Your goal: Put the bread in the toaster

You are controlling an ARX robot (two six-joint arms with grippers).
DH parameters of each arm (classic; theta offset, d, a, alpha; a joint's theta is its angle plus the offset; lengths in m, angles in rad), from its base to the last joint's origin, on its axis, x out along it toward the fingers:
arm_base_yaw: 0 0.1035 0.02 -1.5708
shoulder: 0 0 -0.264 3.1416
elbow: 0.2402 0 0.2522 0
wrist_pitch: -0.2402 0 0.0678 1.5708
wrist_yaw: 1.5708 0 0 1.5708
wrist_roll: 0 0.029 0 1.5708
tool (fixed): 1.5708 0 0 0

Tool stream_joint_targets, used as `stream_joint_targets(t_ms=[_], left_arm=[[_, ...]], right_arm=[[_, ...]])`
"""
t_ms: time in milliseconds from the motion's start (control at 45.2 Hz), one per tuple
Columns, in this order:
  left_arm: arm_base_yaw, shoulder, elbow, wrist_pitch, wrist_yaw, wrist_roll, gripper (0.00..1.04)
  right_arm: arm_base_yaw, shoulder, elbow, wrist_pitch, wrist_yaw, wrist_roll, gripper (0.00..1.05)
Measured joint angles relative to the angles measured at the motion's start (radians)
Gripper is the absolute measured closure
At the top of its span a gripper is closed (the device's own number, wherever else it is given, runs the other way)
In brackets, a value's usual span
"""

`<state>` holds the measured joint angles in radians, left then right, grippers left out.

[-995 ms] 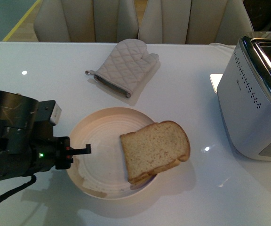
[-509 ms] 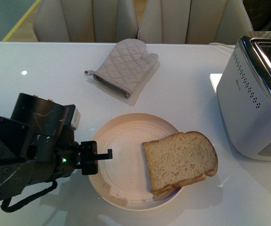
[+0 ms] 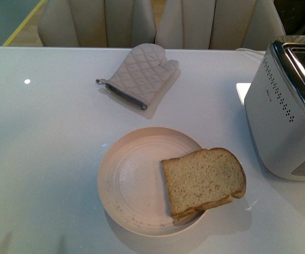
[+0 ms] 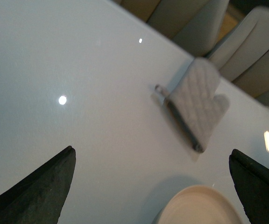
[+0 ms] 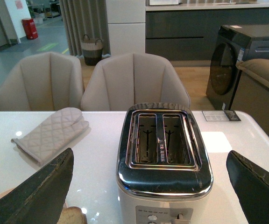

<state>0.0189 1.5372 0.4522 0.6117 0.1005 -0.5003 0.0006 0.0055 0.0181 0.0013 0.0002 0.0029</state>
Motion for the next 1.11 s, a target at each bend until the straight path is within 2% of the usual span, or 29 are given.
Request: stream_joint_targets(t_ms=[133,177,243,332,420,509,597,664,1062,1106], left_arm=[[0.08,-0.394,-0.061,-0.063,0.036,-0.03,0.08],[0.09,-0.5,-0.105,-0.011,0.018,0.048,0.16],[0.094,-0.673,-0.172,-0.064,0.012,0.248,0.3],[0.085,-0.777,-0.229,-0.078,0.001,0.377,0.45],[0.072,-0.826,-0.262,-0.085,-0.013,0.437,0.59],[0.022,-0.855,-0.291,-0.098,-0.085,0.46,0.71],[-0.013,-0.893,-0.319,-0.11,-0.093,0.476,0.86],[-0.015,-0.935,-0.339,-0.127,-0.101,0.481,1.02],[-0.017,-1.149,-0.412,-0.265,-0.101,0.489,1.02],[-0.017,-1.162,-0.433,-0.244,-0.101,0.489,1.02]], right_arm=[[0.0,0.0,0.0,0.0,0.0,0.0,0.09],[0.0,0.0,0.0,0.0,0.0,0.0,0.09],[0.0,0.0,0.0,0.0,0.0,0.0,0.09],[0.0,0.0,0.0,0.0,0.0,0.0,0.09],[0.0,0.0,0.0,0.0,0.0,0.0,0.09],[0.0,0.0,0.0,0.0,0.0,0.0,0.09],[0.0,0.0,0.0,0.0,0.0,0.0,0.09],[0.0,0.0,0.0,0.0,0.0,0.0,0.09],[0.0,0.0,0.0,0.0,0.0,0.0,0.09],[0.0,0.0,0.0,0.0,0.0,0.0,0.09]])
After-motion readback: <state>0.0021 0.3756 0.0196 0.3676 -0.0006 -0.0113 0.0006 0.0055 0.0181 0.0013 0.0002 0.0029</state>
